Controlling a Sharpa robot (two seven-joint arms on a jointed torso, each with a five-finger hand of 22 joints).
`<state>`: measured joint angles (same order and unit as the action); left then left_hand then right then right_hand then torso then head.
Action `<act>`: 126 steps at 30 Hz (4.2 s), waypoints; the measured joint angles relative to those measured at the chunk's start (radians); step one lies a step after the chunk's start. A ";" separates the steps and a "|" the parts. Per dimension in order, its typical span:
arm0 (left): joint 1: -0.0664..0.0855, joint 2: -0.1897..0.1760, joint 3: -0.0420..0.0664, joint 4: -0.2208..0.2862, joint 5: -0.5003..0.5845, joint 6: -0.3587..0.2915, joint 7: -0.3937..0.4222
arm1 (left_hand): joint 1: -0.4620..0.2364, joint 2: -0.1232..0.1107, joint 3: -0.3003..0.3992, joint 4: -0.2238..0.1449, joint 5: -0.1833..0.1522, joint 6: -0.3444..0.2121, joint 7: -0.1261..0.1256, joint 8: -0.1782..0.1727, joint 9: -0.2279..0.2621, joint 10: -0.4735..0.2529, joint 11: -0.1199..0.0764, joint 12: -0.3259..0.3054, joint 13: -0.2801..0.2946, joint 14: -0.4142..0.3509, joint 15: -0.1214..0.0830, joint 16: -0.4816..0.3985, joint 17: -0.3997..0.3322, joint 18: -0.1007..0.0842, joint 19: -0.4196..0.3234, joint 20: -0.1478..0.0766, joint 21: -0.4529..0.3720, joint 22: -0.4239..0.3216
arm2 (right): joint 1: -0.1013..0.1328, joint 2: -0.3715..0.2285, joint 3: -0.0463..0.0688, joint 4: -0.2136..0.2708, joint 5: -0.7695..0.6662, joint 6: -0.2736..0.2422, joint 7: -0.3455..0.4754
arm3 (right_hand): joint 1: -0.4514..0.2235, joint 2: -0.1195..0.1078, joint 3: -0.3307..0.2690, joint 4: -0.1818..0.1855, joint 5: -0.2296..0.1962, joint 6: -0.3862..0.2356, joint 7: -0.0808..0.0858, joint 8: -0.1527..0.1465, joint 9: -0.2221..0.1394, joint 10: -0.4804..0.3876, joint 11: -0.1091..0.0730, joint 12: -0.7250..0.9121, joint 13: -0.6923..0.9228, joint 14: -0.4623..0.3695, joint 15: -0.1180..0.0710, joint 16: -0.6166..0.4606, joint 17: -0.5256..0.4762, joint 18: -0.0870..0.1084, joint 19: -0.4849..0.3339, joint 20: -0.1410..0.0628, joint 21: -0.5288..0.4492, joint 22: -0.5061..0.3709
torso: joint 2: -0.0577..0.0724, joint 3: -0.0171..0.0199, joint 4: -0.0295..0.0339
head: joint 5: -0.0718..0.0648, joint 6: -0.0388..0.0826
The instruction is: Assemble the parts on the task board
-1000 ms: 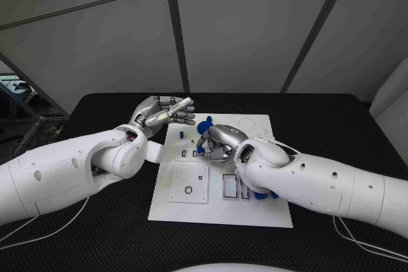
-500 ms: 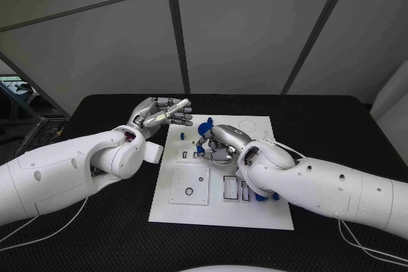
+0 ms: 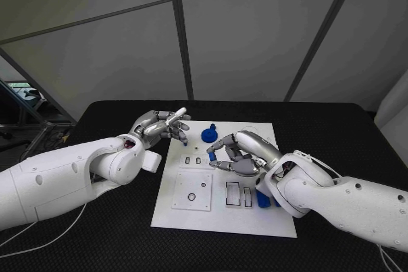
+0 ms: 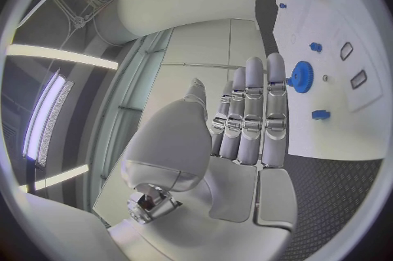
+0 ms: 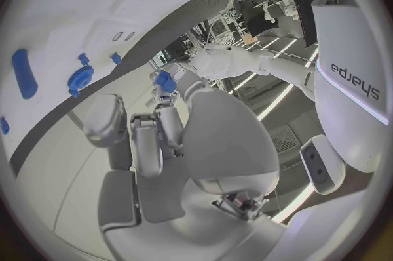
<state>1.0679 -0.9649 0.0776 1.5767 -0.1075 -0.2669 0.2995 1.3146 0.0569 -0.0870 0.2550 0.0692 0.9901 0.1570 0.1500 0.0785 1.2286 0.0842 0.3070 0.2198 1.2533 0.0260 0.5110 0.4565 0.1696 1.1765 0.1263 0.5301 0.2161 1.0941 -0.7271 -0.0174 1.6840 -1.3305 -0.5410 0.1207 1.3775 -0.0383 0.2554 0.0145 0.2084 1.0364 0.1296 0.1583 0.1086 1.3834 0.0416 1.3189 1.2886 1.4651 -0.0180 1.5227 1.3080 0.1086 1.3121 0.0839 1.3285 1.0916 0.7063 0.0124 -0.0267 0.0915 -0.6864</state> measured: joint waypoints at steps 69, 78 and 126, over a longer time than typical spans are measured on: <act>-0.031 0.075 -0.015 0.045 0.083 0.302 -0.184 | -0.276 0.195 -0.216 0.037 -0.004 0.100 -0.050 -0.010 0.082 0.141 -0.048 0.955 0.903 0.214 -0.047 1.046 0.852 -0.109 0.230 -0.040 0.895 1.055 | 0.000 0.008 0.030 -0.026 0.087 -0.079 0.107 | -0.007 -0.007 0.002 -0.002 0.000 0.008 -0.003 -0.005 0.002 0.007 -0.001 0.013 0.016 0.000 0.000 0.000 -0.001 0.000 0.000 0.000 0.004 0.006 | -0.006 0.0048 -0.0006 | -0.020 -0.014; -0.031 0.073 -0.015 0.042 0.084 0.301 -0.184 | -0.272 0.199 -0.214 0.034 -0.004 0.100 -0.050 -0.010 0.085 0.140 -0.048 0.955 0.903 0.214 -0.047 1.046 0.851 -0.109 0.230 -0.040 0.895 1.055 | 0.000 0.004 0.030 -0.024 0.087 -0.079 0.107 | -0.008 -0.008 0.002 -0.002 0.000 0.008 -0.003 -0.008 0.004 0.007 -0.001 0.013 0.017 0.000 0.000 0.000 -0.001 0.000 0.000 0.000 0.004 0.006 | -0.006 0.0052 -0.0002 | -0.019 -0.014; -0.031 0.058 -0.014 0.015 0.061 0.284 -0.183 | -0.227 0.191 -0.208 0.023 -0.004 0.075 -0.037 -0.026 0.100 0.122 -0.044 0.922 0.863 0.210 -0.051 1.035 0.851 -0.109 0.213 -0.042 0.881 1.019 | 0.000 0.001 0.030 -0.027 0.086 -0.077 0.093 | -0.011 -0.011 0.000 -0.001 0.001 0.013 -0.005 -0.001 0.005 0.006 -0.001 0.017 0.019 0.004 -0.004 0.005 0.000 0.000 0.001 -0.001 0.003 0.006 | -0.006 0.0051 0.0005 | -0.018 -0.019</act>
<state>1.0373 -0.9067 0.0637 1.5920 -0.0464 0.0176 0.1162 1.0873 0.2476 -0.2953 0.2782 0.0653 1.0654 0.1196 0.1240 0.1782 1.3502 0.0405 1.2290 1.0826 1.4634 -0.0248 1.5460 1.3078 0.0605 1.3893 0.0842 1.4115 1.2356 1.0937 -0.7261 0.0123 1.6565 -1.2443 -0.6181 0.2142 1.3668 -0.0490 0.2556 0.0135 0.2090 1.0493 0.1249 0.1576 0.1139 1.3899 0.0410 1.3359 1.3081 1.4687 -0.0217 1.5274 1.3078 0.1086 1.3128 0.0831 1.3319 1.0974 0.7004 0.0174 -0.0263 0.0731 -0.7053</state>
